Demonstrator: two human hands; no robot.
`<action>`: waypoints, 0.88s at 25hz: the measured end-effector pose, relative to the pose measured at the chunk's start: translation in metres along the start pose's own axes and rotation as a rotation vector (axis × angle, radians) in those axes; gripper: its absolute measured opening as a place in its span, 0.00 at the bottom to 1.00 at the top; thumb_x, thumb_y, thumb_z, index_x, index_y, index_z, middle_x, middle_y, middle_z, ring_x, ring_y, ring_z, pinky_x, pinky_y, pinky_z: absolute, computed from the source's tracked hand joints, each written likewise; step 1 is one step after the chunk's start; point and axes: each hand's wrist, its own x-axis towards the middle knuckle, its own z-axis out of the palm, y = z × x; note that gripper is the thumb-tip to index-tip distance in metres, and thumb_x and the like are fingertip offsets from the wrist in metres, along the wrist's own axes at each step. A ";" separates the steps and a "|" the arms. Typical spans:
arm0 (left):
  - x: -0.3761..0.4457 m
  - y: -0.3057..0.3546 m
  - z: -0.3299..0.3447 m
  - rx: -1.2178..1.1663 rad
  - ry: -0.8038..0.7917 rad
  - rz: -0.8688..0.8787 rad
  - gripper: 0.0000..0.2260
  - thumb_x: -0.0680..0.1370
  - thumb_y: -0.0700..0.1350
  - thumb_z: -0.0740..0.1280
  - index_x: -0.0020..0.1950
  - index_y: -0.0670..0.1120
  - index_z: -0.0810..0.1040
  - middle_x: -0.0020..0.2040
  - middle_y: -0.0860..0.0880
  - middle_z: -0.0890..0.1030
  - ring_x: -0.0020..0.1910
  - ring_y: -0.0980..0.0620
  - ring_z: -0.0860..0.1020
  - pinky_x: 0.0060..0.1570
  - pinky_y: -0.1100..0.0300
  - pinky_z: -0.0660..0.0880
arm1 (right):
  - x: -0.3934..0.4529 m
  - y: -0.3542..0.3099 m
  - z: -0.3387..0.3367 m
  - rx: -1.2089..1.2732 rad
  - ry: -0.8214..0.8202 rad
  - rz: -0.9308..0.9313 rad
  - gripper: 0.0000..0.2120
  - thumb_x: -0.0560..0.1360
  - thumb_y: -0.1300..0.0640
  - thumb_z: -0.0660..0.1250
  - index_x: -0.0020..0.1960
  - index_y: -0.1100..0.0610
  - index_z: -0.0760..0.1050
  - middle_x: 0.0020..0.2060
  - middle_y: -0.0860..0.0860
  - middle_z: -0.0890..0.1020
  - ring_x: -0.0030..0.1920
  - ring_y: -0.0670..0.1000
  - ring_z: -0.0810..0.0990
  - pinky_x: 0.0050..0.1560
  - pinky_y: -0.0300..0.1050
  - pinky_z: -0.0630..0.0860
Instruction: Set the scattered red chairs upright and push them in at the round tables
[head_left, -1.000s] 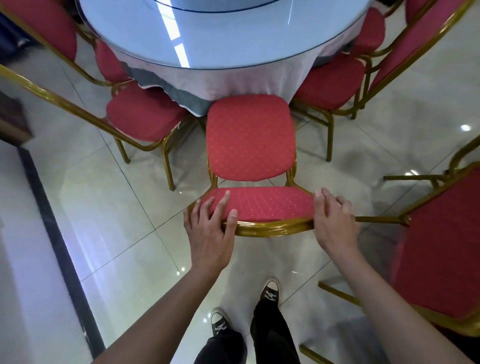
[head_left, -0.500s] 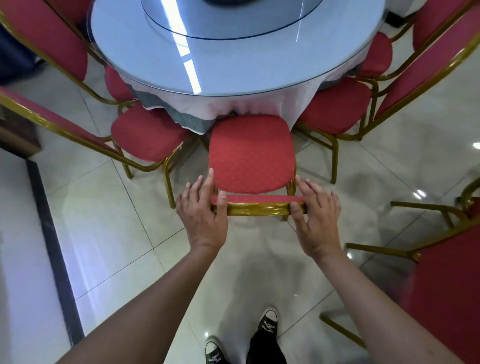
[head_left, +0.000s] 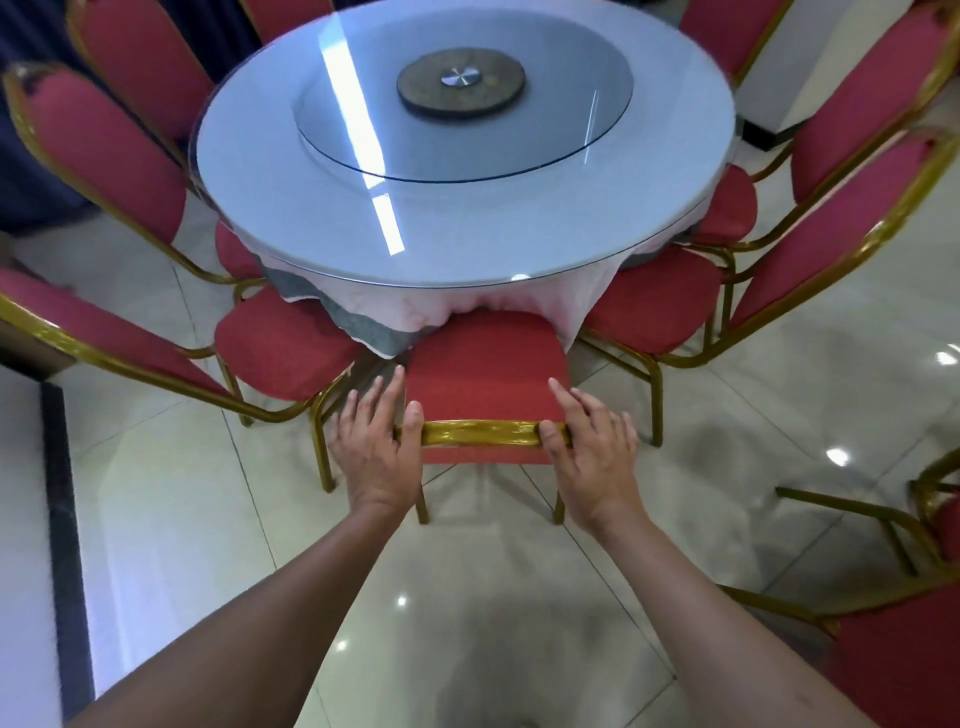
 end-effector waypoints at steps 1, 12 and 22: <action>0.009 0.002 0.002 0.004 0.001 -0.001 0.28 0.80 0.65 0.47 0.77 0.60 0.67 0.75 0.51 0.71 0.78 0.46 0.60 0.75 0.43 0.56 | 0.010 0.000 0.000 -0.001 0.001 0.006 0.31 0.80 0.29 0.41 0.79 0.37 0.60 0.72 0.46 0.69 0.73 0.49 0.65 0.78 0.61 0.49; 0.065 0.006 0.016 -0.014 0.028 -0.046 0.27 0.78 0.64 0.49 0.76 0.61 0.68 0.75 0.51 0.71 0.78 0.46 0.61 0.74 0.41 0.57 | 0.069 -0.006 0.011 -0.020 0.024 -0.015 0.29 0.81 0.31 0.43 0.77 0.39 0.63 0.68 0.45 0.73 0.69 0.49 0.70 0.72 0.65 0.60; 0.104 0.002 0.027 0.007 0.056 -0.037 0.27 0.79 0.64 0.49 0.75 0.60 0.70 0.74 0.50 0.73 0.77 0.45 0.63 0.74 0.42 0.57 | 0.108 -0.012 0.017 -0.005 -0.006 -0.009 0.31 0.80 0.30 0.43 0.77 0.39 0.64 0.73 0.46 0.70 0.71 0.48 0.67 0.77 0.61 0.52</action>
